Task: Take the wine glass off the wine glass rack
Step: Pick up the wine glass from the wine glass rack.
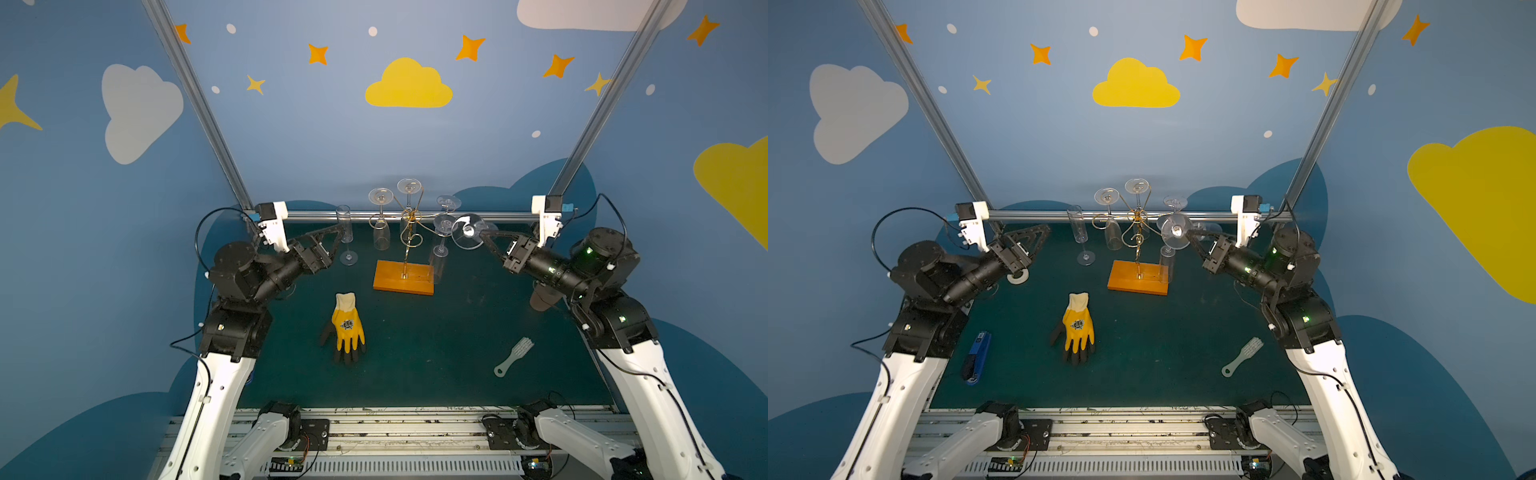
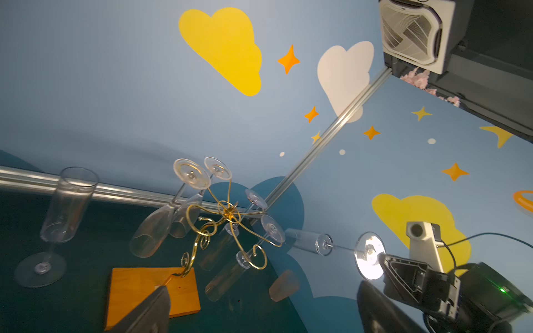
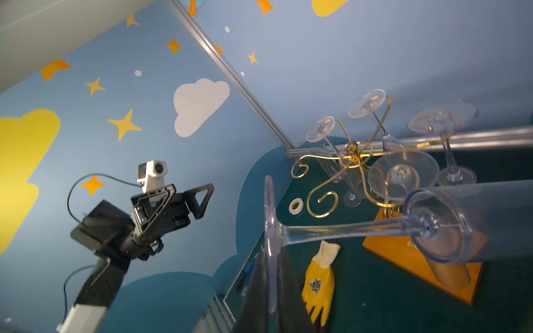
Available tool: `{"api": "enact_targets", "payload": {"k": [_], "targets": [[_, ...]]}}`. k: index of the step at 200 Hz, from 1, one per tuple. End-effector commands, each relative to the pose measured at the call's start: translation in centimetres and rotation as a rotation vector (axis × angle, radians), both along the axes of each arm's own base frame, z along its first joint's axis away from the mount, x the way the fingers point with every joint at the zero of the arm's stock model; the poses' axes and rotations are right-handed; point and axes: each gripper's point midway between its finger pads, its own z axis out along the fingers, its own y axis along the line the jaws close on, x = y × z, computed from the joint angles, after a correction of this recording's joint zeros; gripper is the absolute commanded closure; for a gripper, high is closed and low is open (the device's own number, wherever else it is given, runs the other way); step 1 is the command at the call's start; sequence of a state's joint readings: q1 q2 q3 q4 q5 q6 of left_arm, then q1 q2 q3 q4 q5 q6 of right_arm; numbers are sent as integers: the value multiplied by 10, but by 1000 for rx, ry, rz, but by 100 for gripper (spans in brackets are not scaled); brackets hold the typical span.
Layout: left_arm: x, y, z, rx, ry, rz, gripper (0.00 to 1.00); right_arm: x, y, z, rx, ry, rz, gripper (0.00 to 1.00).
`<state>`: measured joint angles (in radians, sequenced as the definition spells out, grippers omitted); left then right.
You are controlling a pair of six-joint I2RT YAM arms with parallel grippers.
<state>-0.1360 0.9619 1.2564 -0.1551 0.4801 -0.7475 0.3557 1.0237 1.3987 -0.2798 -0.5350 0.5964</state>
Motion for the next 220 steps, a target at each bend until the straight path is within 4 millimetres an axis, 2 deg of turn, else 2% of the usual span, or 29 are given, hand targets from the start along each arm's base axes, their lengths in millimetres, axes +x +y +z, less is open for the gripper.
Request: {"api": "enact_targets", "payload": {"k": [1,26,72,112,163,196,220], "targets": [[-6,-21,24,-39,-48,-155,1,-5,11,40,-78,-376,69,100],[2,-38,27,-91,-7,-278,1,-7,27,46,-160,-567,166,100],[9,-71,31,-133,14,-424,1,-24,53,32,-266,-895,321,100],[-1,-115,31,-109,12,-580,2,-39,79,10,-346,-1071,434,100],[-4,-144,26,-130,14,-640,6,-54,96,-9,-403,-1226,500,100],[-16,-164,19,-112,28,-711,20,-54,98,-13,-426,-1242,501,100],[-17,-167,11,-123,50,-719,35,-59,98,-18,-430,-1246,525,100]]}}
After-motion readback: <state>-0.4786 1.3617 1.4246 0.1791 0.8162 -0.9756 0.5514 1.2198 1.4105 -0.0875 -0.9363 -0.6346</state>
